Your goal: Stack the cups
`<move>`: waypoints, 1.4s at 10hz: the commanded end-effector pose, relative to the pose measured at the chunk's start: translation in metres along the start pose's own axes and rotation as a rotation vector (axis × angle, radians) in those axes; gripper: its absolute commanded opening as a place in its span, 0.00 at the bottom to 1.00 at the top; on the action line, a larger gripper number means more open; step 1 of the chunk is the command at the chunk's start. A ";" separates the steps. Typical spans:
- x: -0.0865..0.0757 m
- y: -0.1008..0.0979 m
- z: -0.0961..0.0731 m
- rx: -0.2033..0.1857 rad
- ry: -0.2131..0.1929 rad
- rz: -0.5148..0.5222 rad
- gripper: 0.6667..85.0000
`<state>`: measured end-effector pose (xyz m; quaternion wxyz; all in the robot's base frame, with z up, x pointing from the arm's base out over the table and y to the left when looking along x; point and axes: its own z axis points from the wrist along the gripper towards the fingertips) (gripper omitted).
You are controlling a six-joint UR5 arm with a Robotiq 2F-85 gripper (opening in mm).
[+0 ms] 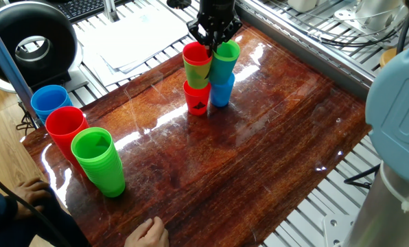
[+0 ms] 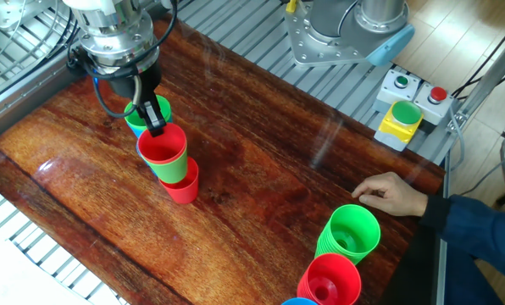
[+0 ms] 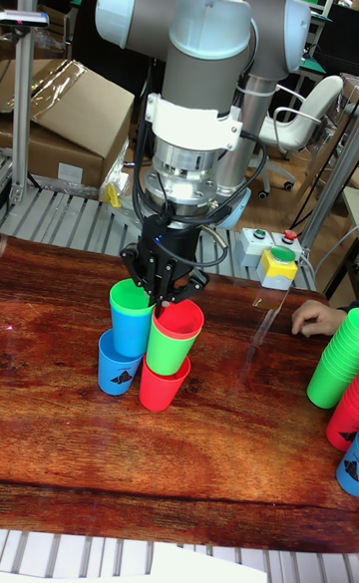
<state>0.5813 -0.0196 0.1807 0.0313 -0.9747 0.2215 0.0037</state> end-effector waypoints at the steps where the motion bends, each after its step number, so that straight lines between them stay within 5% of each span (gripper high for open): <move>1: 0.000 -0.003 0.001 0.017 -0.002 -0.004 0.01; 14: 0.000 -0.002 0.005 0.051 -0.016 -0.014 0.01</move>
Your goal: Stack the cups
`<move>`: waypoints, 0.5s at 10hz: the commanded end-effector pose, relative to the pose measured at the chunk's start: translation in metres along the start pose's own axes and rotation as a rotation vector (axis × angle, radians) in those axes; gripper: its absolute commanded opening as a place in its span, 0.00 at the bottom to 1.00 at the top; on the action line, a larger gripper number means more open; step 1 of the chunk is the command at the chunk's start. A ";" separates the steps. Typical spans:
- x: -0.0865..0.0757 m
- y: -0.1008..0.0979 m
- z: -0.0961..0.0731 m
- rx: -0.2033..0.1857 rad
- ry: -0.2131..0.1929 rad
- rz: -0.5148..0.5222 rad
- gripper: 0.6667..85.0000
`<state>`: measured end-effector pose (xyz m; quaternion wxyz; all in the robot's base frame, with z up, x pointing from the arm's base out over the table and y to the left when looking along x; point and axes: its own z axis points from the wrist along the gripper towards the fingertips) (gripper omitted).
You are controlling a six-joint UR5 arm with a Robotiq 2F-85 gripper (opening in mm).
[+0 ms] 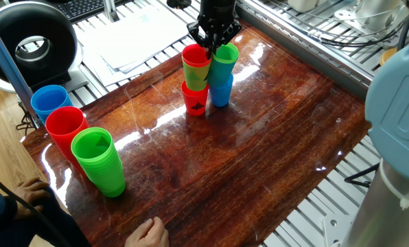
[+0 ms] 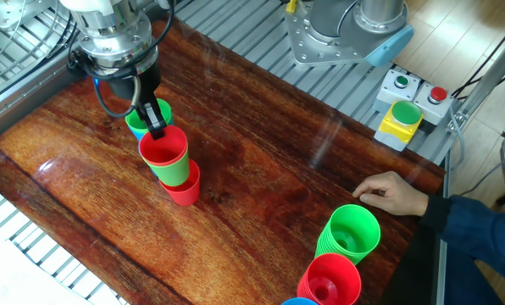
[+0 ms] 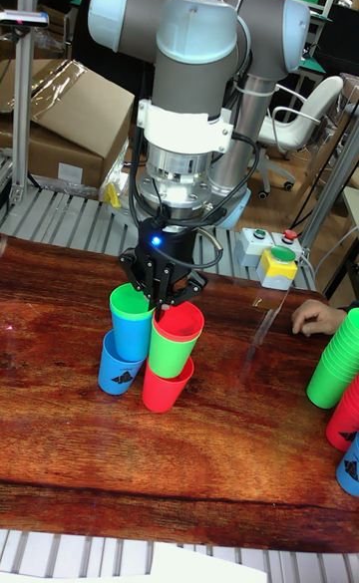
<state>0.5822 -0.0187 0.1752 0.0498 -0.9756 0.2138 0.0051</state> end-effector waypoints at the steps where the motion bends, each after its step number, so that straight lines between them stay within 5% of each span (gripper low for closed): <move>1: -0.001 -0.001 -0.001 0.016 -0.008 0.000 0.01; 5: -0.002 0.000 -0.001 0.016 -0.017 0.004 0.02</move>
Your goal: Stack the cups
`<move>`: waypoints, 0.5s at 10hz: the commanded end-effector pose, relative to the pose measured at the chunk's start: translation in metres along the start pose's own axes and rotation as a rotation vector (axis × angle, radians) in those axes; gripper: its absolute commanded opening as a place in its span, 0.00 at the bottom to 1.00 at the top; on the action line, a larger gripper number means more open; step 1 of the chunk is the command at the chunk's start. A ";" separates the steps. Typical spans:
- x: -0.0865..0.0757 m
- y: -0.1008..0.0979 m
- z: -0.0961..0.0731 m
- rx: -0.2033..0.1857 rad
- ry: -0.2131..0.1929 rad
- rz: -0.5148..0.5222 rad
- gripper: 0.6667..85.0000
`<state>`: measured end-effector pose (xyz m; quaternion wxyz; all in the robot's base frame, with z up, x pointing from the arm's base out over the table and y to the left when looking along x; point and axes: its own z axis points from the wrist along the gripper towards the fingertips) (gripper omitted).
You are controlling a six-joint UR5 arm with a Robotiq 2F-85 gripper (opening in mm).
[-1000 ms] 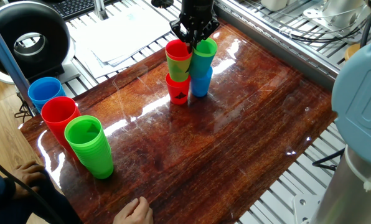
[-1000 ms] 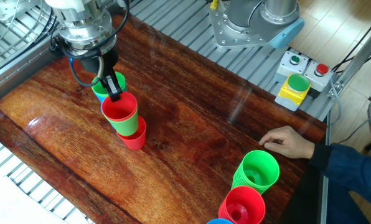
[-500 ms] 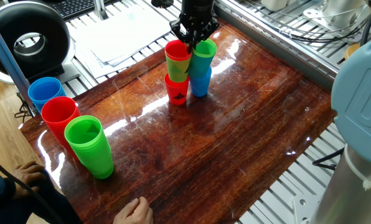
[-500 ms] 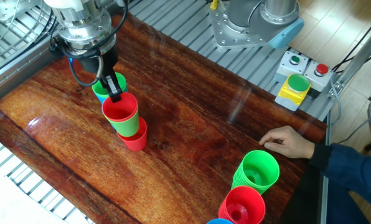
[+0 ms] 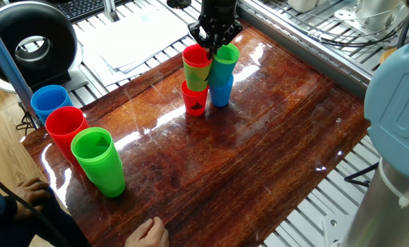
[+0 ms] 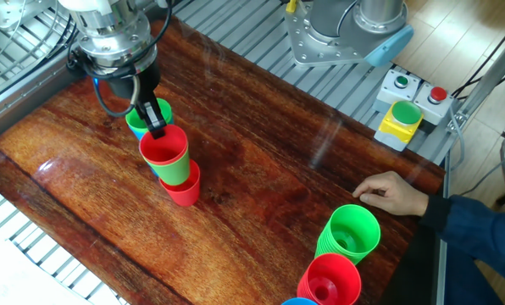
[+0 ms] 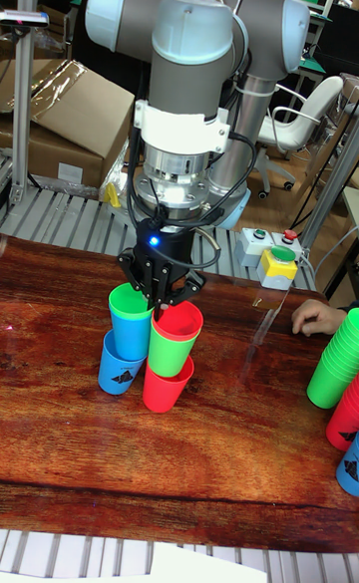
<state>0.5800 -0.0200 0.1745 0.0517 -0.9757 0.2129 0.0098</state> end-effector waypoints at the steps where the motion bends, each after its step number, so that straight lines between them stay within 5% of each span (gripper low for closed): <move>1: -0.001 -0.002 -0.002 0.014 -0.007 0.010 0.05; 5: -0.001 -0.001 -0.002 0.014 -0.014 0.010 0.08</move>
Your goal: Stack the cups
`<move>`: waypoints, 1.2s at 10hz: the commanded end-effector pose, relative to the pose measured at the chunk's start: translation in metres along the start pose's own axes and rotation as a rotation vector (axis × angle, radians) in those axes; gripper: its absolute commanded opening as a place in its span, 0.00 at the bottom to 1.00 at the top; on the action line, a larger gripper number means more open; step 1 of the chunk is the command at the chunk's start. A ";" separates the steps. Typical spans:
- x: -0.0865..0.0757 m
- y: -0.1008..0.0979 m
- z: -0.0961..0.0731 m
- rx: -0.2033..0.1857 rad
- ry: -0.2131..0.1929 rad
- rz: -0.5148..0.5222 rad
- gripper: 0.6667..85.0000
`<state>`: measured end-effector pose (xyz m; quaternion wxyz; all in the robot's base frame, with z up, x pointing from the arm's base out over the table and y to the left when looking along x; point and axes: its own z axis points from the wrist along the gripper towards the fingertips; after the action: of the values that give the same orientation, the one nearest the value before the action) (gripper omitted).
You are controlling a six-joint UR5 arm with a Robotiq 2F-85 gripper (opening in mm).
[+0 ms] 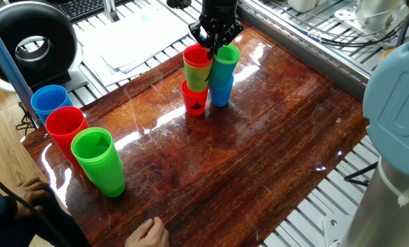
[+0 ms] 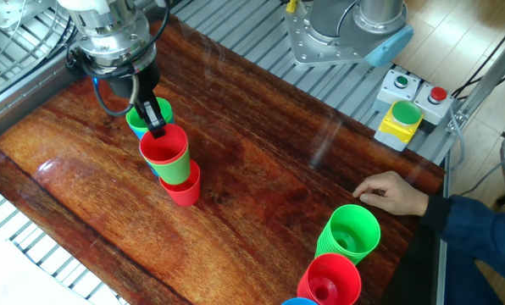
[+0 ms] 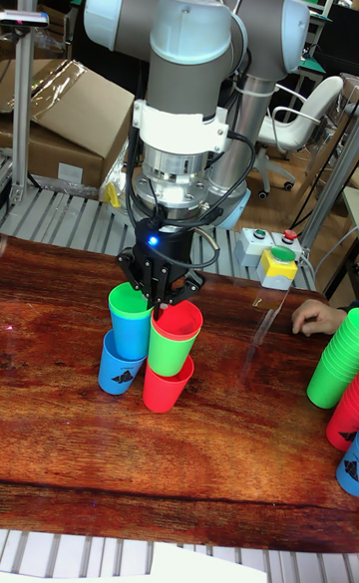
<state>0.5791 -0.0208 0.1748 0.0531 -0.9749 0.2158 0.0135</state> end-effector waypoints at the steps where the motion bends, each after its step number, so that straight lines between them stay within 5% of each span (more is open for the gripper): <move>1: -0.001 -0.003 -0.002 0.014 -0.008 0.004 0.09; 12: 0.000 -0.006 0.000 0.021 -0.015 -0.006 0.19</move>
<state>0.5802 -0.0193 0.1739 0.0564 -0.9754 0.2122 0.0182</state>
